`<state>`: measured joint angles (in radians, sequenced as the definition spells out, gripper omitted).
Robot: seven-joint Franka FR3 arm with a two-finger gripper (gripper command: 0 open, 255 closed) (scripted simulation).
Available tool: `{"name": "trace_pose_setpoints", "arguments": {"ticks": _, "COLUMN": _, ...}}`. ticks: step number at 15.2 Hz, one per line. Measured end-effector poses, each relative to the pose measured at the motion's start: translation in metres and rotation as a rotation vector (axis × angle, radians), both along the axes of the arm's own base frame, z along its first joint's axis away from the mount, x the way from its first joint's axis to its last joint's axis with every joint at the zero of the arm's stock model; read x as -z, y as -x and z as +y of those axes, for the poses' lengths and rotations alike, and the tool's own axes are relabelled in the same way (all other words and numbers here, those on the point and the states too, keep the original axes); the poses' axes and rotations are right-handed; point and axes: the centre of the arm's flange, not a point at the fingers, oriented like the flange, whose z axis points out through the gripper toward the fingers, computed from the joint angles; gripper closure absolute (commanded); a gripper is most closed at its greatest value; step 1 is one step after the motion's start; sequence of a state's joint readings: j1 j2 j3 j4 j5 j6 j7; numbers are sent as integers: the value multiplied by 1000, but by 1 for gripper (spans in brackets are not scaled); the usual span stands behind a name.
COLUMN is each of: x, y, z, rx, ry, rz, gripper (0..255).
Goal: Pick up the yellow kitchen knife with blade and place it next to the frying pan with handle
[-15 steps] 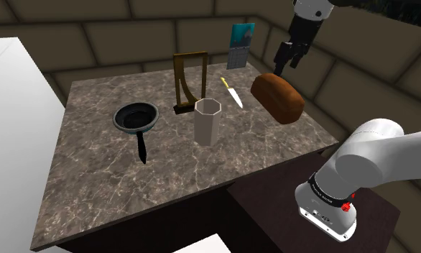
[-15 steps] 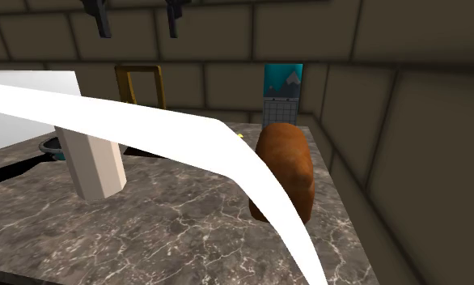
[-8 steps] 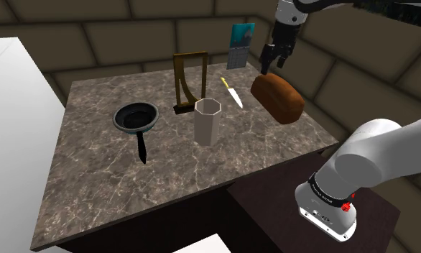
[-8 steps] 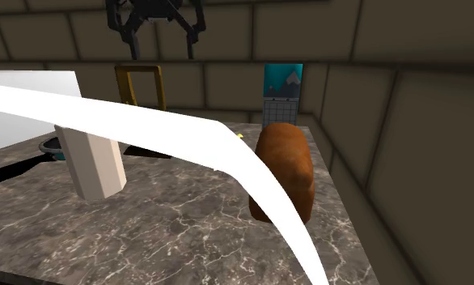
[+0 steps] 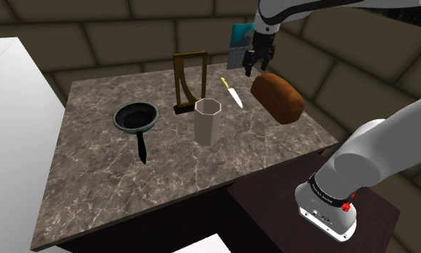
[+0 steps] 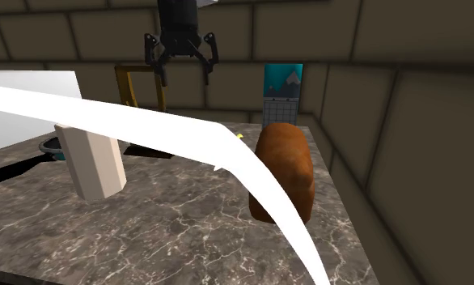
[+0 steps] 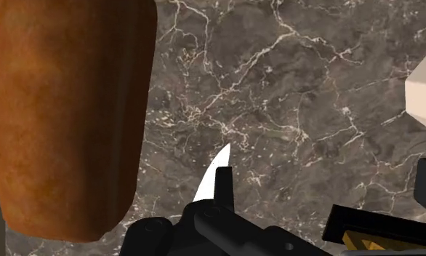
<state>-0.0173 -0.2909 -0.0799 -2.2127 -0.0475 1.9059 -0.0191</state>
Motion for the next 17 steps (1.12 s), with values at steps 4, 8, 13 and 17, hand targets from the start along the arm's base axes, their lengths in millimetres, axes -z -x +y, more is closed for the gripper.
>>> {"name": "trace_pose_setpoints", "arguments": {"ticks": 4, "x": 27, "y": -48, "z": -18, "rx": 20, "ry": 3, "rz": 22, "gripper": 0}}
{"name": "trace_pose_setpoints", "arguments": {"ticks": 8, "x": 53, "y": -91, "z": -34, "rx": 40, "ry": 6, "rz": 46, "gripper": 0}}
{"name": "trace_pose_setpoints", "arguments": {"ticks": 13, "x": 93, "y": -147, "z": -54, "rx": 64, "ry": 11, "rz": 74, "gripper": 0}}
{"name": "trace_pose_setpoints", "arguments": {"ticks": 17, "x": 122, "y": -188, "z": -76, "rx": 84, "ry": 14, "rz": 98, "gripper": 0}}
